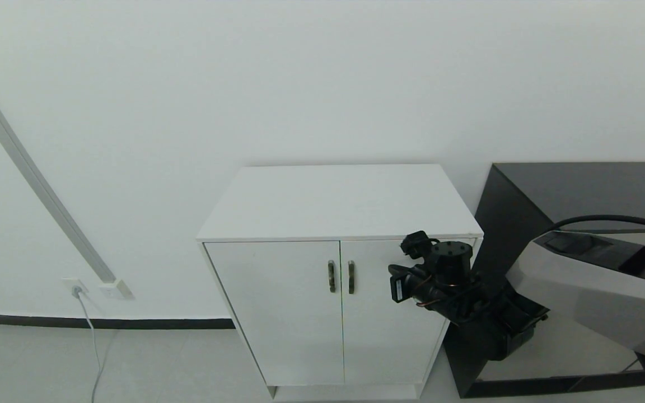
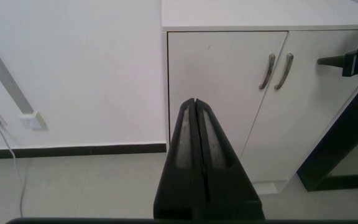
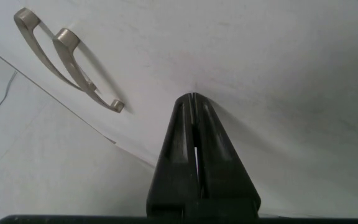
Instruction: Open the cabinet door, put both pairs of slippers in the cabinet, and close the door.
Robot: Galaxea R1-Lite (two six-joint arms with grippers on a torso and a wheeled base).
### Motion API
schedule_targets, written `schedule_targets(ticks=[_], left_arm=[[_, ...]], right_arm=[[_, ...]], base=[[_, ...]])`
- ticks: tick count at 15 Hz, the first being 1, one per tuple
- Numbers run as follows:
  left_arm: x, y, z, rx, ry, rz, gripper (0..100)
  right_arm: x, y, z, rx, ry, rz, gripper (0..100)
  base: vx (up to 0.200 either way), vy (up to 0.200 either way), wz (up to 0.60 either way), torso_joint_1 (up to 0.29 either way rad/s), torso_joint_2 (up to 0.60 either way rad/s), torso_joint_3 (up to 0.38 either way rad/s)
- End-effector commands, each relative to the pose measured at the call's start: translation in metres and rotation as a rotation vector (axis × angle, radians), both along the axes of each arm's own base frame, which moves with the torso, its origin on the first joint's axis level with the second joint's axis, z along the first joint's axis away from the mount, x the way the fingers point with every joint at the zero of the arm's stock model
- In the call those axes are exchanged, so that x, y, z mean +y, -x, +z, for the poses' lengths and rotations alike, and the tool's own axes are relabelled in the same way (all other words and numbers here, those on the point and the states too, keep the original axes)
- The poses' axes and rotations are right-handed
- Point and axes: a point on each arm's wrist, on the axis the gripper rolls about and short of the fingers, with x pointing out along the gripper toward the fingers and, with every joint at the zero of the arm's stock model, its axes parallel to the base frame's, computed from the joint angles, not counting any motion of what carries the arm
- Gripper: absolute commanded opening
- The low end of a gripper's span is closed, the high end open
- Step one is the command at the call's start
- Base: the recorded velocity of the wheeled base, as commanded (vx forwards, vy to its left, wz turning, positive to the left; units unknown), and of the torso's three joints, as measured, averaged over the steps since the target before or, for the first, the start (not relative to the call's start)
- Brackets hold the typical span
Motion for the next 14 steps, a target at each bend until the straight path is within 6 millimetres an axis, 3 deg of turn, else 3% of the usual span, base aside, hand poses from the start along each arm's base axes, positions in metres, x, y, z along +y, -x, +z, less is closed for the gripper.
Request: schedule_targets(ticks=[1,9,14], left_arm=[[0.0,0.0,0.0,0.0,0.001,0.0,0],[0.0,0.0,0.0,0.0,0.002,0.0,0],[0.0,0.0,0.0,0.0,0.002,0.0,0]], right_arm=[[0.001,-0.001,0.001,-0.005,-0.003,0.0,0],[-0.002,-0.002,0.001,-0.006,-0.005,-0.006,0],[-0.016,0.016,0.006,-0.001,-0.001,-0.018,0]], base=[[0.0,0.0,0.0,0.0,0.0,0.0],[0.0,0.0,0.0,0.0,0.0,0.0],[0.0,0.0,0.0,0.0,0.0,0.0]])
